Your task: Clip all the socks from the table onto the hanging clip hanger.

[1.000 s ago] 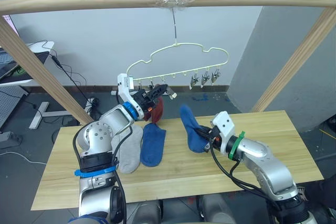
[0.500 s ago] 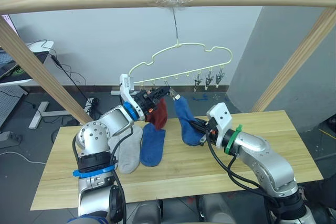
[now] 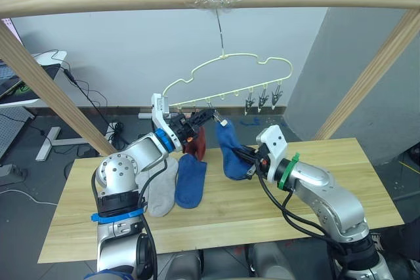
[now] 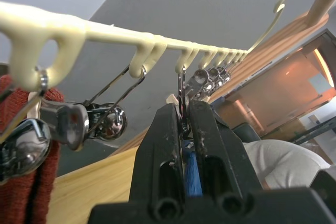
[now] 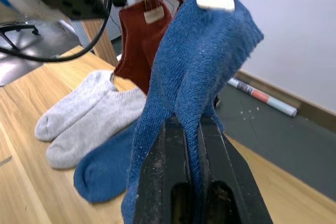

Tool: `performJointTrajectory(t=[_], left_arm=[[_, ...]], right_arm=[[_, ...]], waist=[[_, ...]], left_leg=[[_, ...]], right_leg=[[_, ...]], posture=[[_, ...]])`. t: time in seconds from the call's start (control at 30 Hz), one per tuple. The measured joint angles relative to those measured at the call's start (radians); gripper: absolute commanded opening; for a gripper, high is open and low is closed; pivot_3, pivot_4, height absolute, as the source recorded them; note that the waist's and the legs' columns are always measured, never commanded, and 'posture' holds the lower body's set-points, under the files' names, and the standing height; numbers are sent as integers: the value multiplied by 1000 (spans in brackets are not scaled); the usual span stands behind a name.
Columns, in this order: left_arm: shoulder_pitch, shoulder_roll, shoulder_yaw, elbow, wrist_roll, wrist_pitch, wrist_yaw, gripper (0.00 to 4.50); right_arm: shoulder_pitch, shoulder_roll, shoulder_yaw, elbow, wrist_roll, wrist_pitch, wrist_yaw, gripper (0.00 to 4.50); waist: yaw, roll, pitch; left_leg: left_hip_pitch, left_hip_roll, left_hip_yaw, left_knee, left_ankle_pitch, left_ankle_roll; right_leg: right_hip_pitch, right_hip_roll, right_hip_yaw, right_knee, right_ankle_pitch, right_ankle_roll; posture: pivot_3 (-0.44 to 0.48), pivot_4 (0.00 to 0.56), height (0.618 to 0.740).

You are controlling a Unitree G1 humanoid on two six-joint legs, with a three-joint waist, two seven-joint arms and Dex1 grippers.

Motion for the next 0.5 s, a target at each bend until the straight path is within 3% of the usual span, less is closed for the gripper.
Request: performJointTrajectory(t=[0.03,0.5], left_arm=[[0,4,-7,-2,1,-7,-4,0],[45,55,-24,-32,40,-65,-6,4325]], right_arm=[[-5,5,2,10,0,-1,-4,16],[-36,23,18,88,-16,-46,-30,0]], waist=[[0,0,0],[0,0,0]], left_leg=[[0,0,0,0,0,0],[-1,0,0,-1,0,0]], right_leg=[[0,0,0,0,0,0],[-1,0,0,-1,0,0]], posture=[[-134,167,740],[-102,161,740]])
